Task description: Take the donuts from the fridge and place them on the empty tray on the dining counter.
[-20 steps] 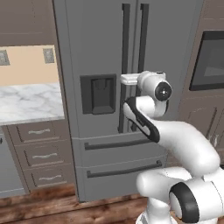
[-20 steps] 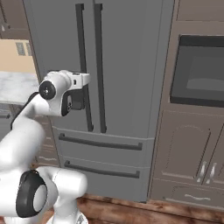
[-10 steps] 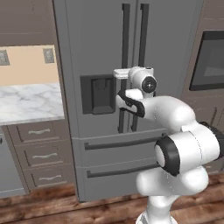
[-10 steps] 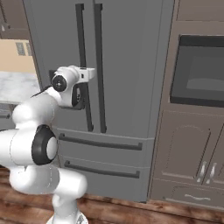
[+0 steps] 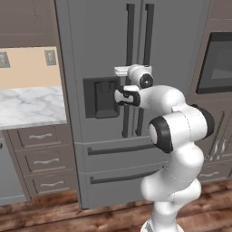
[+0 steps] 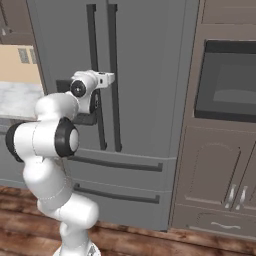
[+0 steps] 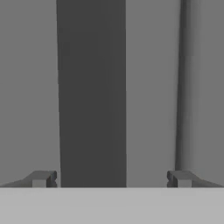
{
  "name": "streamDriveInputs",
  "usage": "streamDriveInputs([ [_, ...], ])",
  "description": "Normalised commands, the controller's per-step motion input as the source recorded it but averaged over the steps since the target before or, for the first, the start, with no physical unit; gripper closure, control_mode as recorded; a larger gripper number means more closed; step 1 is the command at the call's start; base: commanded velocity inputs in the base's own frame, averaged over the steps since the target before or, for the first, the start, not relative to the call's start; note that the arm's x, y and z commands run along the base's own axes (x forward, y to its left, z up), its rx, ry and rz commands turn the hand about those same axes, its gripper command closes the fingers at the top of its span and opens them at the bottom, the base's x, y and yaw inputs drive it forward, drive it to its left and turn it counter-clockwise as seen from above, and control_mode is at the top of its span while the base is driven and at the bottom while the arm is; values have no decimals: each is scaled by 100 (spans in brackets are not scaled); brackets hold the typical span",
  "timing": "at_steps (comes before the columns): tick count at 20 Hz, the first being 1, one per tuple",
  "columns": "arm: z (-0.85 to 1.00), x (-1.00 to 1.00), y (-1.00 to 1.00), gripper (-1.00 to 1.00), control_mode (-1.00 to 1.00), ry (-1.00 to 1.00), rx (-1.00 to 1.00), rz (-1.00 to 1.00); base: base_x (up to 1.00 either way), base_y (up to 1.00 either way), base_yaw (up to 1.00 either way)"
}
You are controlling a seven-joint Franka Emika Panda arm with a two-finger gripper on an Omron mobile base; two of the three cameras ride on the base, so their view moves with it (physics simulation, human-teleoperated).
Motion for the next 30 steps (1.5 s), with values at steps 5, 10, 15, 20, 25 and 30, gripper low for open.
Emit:
streamDriveInputs([
  [5,0,83,3,-100,-100,7,0,0,0,0,0],
  [10,0,70,9,100,-100,13,0,-2,0,0,0],
  [15,9,23,17,100,-100,28,-1,-2,0,0,0],
  [20,1,1,27,100,-100,31,-6,1,0,0,0],
  [25,0,-16,35,100,-100,24,-7,1,0,0,0],
  [30,0,-96,43,100,-100,24,0,-1,0,0,0],
])
